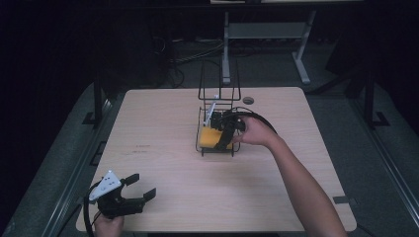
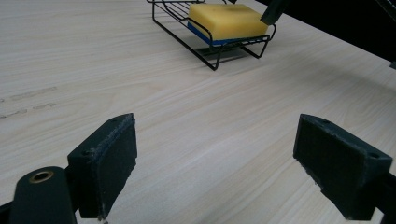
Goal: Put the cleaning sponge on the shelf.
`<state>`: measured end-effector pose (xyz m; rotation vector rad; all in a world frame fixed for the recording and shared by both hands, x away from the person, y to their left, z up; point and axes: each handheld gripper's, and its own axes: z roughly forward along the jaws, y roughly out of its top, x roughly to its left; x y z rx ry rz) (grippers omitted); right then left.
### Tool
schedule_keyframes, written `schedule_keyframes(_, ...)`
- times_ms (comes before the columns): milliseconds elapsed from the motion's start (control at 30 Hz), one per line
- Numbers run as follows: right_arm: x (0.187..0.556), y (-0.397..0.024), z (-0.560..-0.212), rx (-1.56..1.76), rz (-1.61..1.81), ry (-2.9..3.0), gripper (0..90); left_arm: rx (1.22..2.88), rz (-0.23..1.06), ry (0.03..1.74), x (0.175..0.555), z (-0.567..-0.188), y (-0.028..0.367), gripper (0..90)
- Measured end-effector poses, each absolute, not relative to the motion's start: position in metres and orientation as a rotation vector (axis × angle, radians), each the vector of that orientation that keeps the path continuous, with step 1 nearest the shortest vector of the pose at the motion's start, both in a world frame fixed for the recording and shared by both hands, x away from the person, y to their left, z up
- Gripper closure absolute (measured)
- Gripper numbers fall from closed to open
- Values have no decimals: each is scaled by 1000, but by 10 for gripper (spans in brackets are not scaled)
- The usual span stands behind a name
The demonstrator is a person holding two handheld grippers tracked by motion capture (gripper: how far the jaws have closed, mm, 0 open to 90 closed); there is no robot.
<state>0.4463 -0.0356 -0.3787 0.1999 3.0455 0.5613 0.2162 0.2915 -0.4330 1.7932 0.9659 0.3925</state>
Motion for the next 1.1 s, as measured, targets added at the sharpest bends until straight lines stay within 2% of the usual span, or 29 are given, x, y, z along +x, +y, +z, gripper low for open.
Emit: schedule_keyframes(1100,422,-31,-384,158,585,3038,151,1792,394,965,216,-433,291,128)
